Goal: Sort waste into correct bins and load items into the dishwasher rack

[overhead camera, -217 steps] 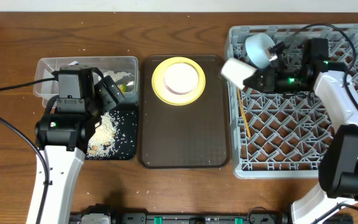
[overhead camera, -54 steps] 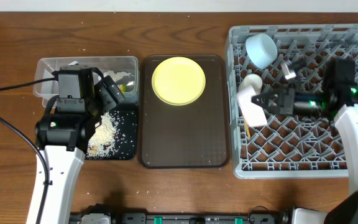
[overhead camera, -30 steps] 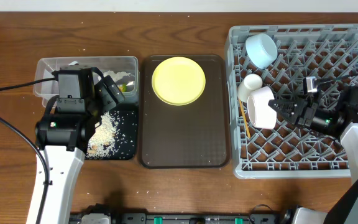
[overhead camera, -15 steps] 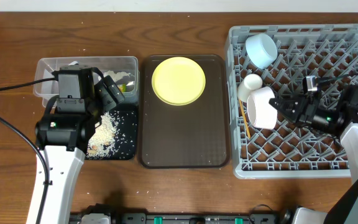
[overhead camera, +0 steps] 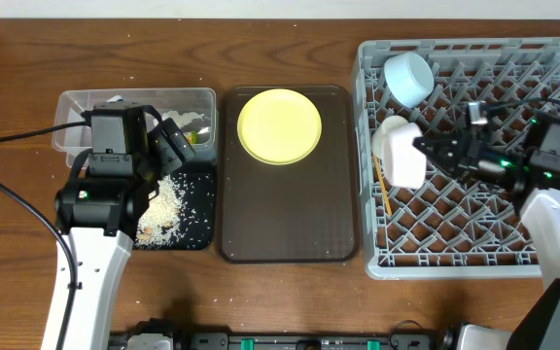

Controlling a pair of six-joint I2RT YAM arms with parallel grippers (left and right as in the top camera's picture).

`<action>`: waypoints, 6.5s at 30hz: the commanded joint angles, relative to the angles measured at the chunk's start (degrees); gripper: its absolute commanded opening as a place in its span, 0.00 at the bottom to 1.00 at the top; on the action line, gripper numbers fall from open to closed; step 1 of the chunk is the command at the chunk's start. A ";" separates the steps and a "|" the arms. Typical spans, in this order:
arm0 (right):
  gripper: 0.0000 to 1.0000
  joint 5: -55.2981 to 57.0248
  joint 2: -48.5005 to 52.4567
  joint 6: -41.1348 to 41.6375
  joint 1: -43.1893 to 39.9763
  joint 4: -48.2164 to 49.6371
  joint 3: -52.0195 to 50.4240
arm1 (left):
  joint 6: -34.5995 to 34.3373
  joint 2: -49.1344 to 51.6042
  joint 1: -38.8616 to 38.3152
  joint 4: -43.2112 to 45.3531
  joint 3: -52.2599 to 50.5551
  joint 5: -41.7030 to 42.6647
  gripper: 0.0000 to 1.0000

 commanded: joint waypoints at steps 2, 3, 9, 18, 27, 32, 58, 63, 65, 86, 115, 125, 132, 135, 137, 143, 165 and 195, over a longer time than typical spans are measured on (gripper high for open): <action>0.01 1.51 -0.96 5.77 3.58 0.94 -0.07 | 0.35 -0.24 0.24 0.02 0.72 -0.31 0.95; 0.01 1.81 -0.96 5.77 4.00 0.92 -0.07 | 0.35 -0.24 0.24 0.02 0.72 -0.31 0.95; 0.01 2.80 -0.96 4.72 4.35 0.15 -1.03 | 0.35 -0.24 0.24 0.02 0.72 -0.28 0.95; 0.01 5.09 -0.96 1.18 3.45 1.84 -6.97 | 0.35 -0.24 0.24 0.02 0.72 -0.28 0.95; 0.01 3.72 -0.96 0.35 -1.03 2.08 -7.30 | 0.35 -0.24 0.24 0.02 0.72 -0.28 0.95; 0.01 3.13 -0.96 0.11 -3.26 2.08 -7.30 | 0.35 -0.24 0.24 0.02 0.72 -0.28 0.95; 0.50 25.11 -0.96 -4.83 -6.27 1.05 -7.34 | 0.35 -0.24 0.24 0.02 0.72 -0.28 0.95; 0.63 29.49 -0.96 -5.92 -6.27 0.90 -7.34 | 0.35 -0.24 0.24 0.02 0.72 -0.31 0.95; 0.67 30.14 -0.96 -6.99 -6.27 0.96 -7.34 | 0.35 -0.24 0.24 0.02 0.72 -0.31 0.95; 0.44 55.60 -0.98 -18.69 2.47 -36.35 15.13 | 0.35 -0.24 0.24 0.02 0.72 -0.31 0.95; 0.01 67.43 -0.98 -20.44 8.04 -55.91 14.27 | 0.35 -0.24 0.24 0.02 0.72 -0.31 0.95; 0.01 66.29 -0.98 -19.50 10.80 -48.11 8.07 | 0.35 -0.24 0.24 0.02 0.72 -0.28 0.95; 0.03 64.26 -0.98 -18.23 13.97 -40.72 7.78 | 0.35 -0.24 0.24 0.02 0.72 -0.28 0.95; 0.03 62.55 -0.98 -18.23 14.10 -38.75 7.78 | 0.35 -0.24 0.24 0.02 0.72 -0.28 0.95; 0.03 62.27 -0.98 -18.23 14.10 -38.40 7.78 | 0.35 -0.24 0.24 0.02 0.72 -0.31 0.95; 0.04 62.23 -1.01 -18.25 14.10 -38.45 8.00 | 0.35 -0.24 0.24 0.02 0.72 -0.31 0.95; 0.01 56.94 -0.98 -26.43 16.02 -33.97 11.10 | 0.35 -0.24 0.24 0.02 0.72 -0.31 0.95; 0.01 53.94 -0.98 -30.47 16.04 -27.23 11.08 | 0.35 -0.24 0.24 0.02 0.72 -0.31 0.95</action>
